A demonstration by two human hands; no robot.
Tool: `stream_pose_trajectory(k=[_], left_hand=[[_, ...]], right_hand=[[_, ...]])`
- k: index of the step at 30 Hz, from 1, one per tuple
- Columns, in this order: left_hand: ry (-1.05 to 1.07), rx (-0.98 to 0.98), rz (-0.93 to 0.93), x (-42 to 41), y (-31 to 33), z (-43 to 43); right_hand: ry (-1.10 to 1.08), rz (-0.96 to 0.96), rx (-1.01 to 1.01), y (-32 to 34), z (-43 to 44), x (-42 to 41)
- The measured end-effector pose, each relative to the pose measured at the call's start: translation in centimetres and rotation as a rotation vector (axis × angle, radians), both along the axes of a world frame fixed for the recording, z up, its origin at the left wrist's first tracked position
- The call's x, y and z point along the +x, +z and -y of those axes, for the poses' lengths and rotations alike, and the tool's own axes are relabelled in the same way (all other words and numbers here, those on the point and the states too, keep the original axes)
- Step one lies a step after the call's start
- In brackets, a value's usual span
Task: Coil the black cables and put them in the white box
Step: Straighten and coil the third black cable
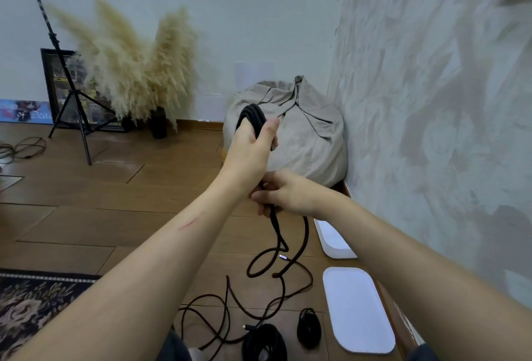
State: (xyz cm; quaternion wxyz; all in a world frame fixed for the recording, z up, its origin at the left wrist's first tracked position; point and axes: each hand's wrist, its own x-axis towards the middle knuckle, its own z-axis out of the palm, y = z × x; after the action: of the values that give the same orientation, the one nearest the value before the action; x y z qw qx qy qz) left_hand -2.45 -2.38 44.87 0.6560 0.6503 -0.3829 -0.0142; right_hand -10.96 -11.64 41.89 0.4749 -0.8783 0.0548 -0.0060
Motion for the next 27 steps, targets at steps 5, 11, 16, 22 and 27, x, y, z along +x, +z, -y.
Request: stream_pose_trajectory(k=[5, 11, 16, 22, 27], left_hand=[[0.191, 0.152, 0.062, 3.3, -1.6, -0.6], [0.161, 0.506, 0.117, 4.6, -4.0, -0.9], [-0.209, 0.484, -0.03, 2.8, -3.9, -0.1], [-0.297, 0.392, -0.025, 0.3, -3.4, 0.9], [-0.246, 0.367, -0.026, 0.1, -3.9, 0.9]], right_hand=[[0.118, -0.104, -0.065, 0.4, -1.4, 0.1], [0.071, 0.012, -0.376, 2.4, 0.1, -0.3], [-0.153, 0.287, -0.499, 3.3, 3.9, -1.2], [-0.286, 0.451, -0.412, 3.2, 5.9, -2.0], [-0.288, 0.409, -0.403, 2.5, 6.4, -1.8]])
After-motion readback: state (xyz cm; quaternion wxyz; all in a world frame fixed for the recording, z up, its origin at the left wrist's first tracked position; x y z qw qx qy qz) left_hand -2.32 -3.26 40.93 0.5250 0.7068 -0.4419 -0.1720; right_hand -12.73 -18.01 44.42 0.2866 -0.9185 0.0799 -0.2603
